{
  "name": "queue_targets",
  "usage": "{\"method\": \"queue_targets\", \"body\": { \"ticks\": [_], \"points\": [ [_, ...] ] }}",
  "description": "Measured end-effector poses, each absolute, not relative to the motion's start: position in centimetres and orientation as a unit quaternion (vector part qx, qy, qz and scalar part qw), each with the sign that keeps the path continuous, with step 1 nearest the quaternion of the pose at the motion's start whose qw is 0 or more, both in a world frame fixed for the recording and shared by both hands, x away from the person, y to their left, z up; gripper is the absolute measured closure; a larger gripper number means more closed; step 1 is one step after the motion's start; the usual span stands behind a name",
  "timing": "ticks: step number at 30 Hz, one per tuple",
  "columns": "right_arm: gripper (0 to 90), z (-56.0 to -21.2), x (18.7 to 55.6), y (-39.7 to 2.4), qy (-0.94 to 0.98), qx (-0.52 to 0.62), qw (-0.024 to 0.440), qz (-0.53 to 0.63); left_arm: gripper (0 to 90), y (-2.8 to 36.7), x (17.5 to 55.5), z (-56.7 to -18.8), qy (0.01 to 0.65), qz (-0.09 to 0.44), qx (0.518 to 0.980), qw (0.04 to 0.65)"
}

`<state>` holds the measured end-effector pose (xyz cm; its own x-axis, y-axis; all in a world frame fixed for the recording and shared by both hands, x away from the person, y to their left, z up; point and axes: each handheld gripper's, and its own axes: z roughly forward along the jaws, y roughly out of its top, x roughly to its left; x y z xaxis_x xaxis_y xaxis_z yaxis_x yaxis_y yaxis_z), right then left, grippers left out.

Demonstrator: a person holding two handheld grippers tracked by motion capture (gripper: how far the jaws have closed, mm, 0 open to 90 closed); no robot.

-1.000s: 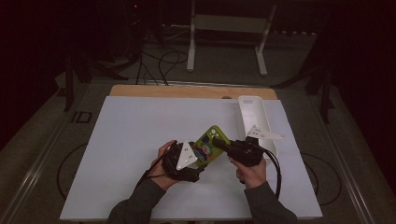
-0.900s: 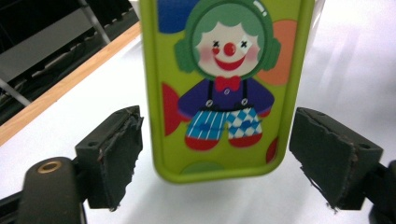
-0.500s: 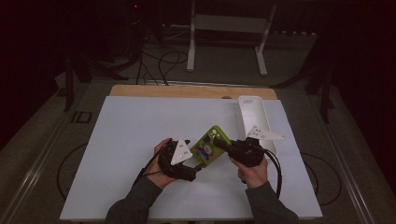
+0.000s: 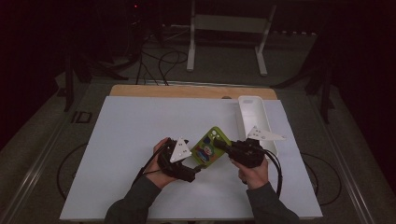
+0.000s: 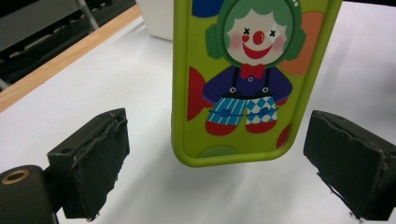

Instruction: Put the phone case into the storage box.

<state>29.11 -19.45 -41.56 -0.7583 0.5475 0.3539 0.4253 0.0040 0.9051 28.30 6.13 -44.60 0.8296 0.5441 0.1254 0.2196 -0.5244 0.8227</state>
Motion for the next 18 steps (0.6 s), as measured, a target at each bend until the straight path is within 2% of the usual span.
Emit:
{"method": "queue_targets", "body": {
  "ticks": [18],
  "points": [
    [86.0, -41.28, 28.73, -19.43, 0.716, 0.322, 0.04, 0.618, 6.8, 6.3, 28.76, -44.77, 0.228, 0.164, 0.856, 0.434]
  ]
}}
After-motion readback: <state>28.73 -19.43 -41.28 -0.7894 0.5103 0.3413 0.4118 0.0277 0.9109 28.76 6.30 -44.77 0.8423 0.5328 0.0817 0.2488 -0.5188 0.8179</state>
